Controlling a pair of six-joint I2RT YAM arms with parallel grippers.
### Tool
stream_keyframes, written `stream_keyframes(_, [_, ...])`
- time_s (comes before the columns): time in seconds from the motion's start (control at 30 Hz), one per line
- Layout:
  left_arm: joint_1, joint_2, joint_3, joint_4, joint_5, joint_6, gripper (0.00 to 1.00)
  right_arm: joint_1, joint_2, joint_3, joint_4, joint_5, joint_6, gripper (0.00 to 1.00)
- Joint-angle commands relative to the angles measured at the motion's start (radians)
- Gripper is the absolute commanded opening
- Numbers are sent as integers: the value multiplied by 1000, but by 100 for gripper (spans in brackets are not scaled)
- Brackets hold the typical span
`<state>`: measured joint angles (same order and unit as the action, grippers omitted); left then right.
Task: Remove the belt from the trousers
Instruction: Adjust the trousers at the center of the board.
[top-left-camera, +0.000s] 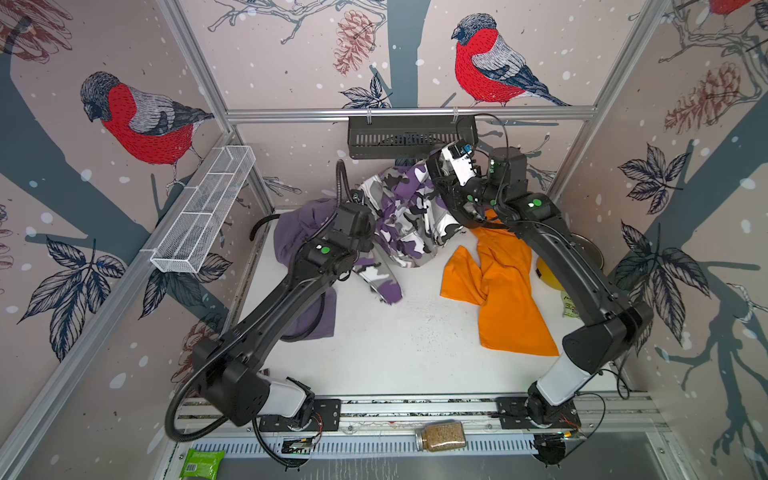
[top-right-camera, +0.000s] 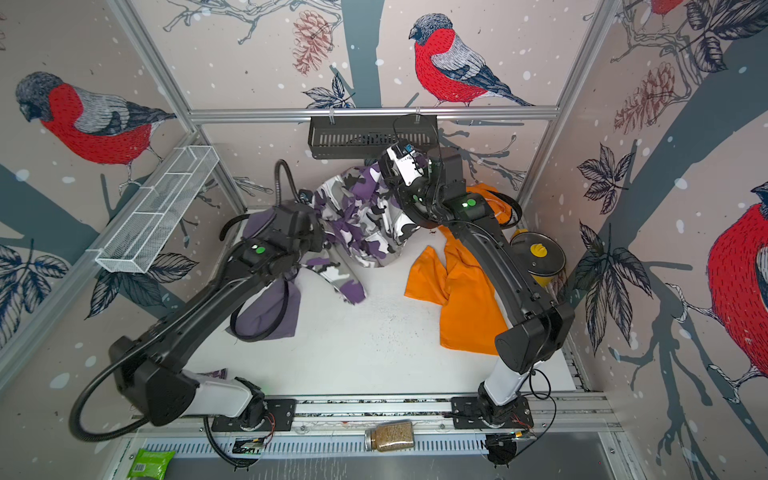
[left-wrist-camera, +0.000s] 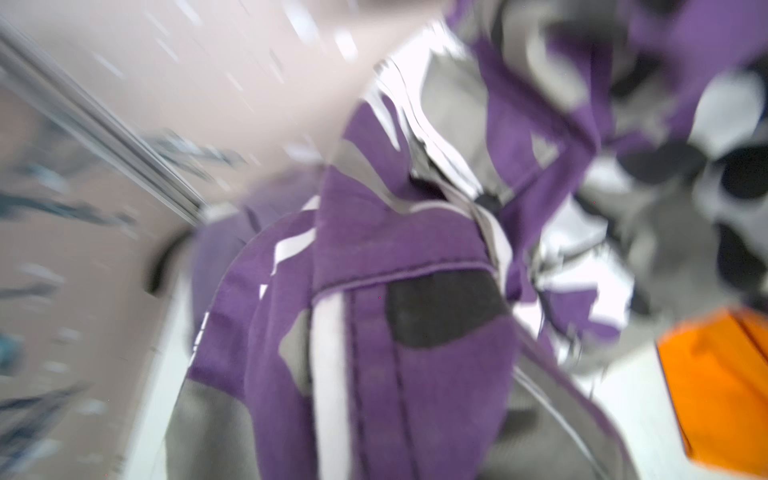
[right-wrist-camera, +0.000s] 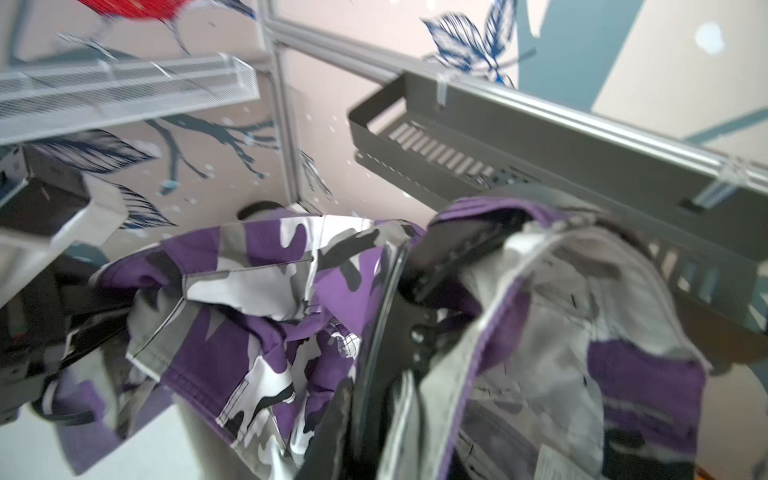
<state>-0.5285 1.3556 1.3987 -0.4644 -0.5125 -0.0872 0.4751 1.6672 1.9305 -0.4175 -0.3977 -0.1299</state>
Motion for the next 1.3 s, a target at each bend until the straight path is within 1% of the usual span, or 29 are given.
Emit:
stream_keyframes(0.0, [19,-48,52,110,-223,138,0,35,-45,35,51,-260,33,0])
stream_keyframes(0.07, [58,-59,70,77,-261,150,0,62,-89,-8,61,-370,55,0])
stream_keyframes(0.13, [119,-85,37,64,-264,133,0,76,-150,-115,102,-472,105,0])
stream_keyframes(0.17, [152,-97,12,58,-253,119,0,78,-184,-179,140,-517,136,0])
stream_keyframes(0.27, [245,-119,-101,39,-225,66,0,80,-292,-478,300,-599,269,0])
stream_keyframes(0.33, [293,-111,-198,42,-168,16,0,79,-338,-722,418,-591,358,0])
stream_keyframes(0.43, [310,-72,-304,64,-101,-46,0,73,-305,-986,523,-580,420,0])
stream_keyframes(0.47, [309,-58,-322,70,-83,-63,0,72,-277,-1030,520,-581,416,0])
stream_keyframes(0.57, [310,-10,-354,96,-57,-75,0,58,-184,-1121,490,-516,428,0])
stream_keyframes(0.63, [310,30,-350,91,-41,-66,0,36,-134,-1140,465,-471,446,0])
stream_keyframes(0.73, [309,88,-320,42,-31,-67,0,-4,-75,-1115,379,-395,443,0])
stream_keyframes(0.77, [309,99,-306,20,-28,-74,3,-20,-52,-1098,333,-362,437,0])
stream_keyframes(0.8, [310,105,-287,-9,-22,-90,30,-32,-34,-1082,293,-339,430,0])
stream_keyframes(0.83, [309,103,-274,-27,-17,-96,52,-40,-23,-1069,263,-315,425,1])
stream_keyframes(0.87, [307,93,-260,-43,-9,-105,71,-47,-12,-1055,236,-283,421,4])
stream_keyframes(0.9, [302,77,-242,-63,1,-113,82,-52,-8,-1037,204,-255,413,13])
stream_keyframes(0.97, [287,41,-208,-88,38,-109,91,-55,-7,-998,146,-206,393,39])
stream_keyframes(1.03, [254,2,-189,-92,62,-88,94,-52,-31,-963,102,-154,380,53])
stream_keyframes(1.1, [194,-42,-192,-63,37,-51,95,-47,-80,-923,57,-57,377,63])
stream_keyframes(1.17, [144,-67,-183,-48,20,-35,94,-32,-132,-888,14,44,380,69])
stream_keyframes(1.23, [100,-73,-171,-33,51,-24,94,-10,-171,-846,-33,134,380,73])
stream_keyframes(1.27, [75,-66,-166,-18,84,-18,94,8,-185,-826,-55,183,379,74])
